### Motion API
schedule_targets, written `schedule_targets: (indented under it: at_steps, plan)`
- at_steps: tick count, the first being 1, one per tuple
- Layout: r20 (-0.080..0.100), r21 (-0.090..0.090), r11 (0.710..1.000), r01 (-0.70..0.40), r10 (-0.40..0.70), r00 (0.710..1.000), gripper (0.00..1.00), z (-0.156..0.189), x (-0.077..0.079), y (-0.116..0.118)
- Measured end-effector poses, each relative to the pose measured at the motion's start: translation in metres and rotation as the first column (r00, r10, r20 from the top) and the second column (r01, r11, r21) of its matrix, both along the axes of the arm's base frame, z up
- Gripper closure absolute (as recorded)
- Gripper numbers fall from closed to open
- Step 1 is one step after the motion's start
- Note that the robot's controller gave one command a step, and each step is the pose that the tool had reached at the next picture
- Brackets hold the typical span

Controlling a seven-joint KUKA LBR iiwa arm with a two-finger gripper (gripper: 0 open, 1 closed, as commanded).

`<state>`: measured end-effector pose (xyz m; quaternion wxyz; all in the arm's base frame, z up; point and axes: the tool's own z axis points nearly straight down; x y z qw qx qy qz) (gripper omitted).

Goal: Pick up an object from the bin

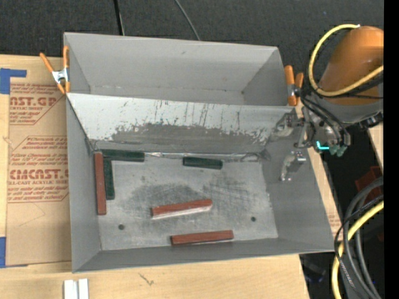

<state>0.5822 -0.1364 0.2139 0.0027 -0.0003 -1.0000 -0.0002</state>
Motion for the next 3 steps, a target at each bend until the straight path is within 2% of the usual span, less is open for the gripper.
schedule_targets:
  at_steps: [1,2,3]
  plan:
    - [0.008,-0.001,1.0,-0.001,0.001,1.0,0.0,0.005,0.002,0.001]
    - [0.012,-0.003,0.999,-0.035,0.035,0.999,0.0,-0.049,-0.01,0.055]
    - [0.011,0.0,0.997,-0.08,0.08,0.997,0.0,-0.117,-0.021,0.057]
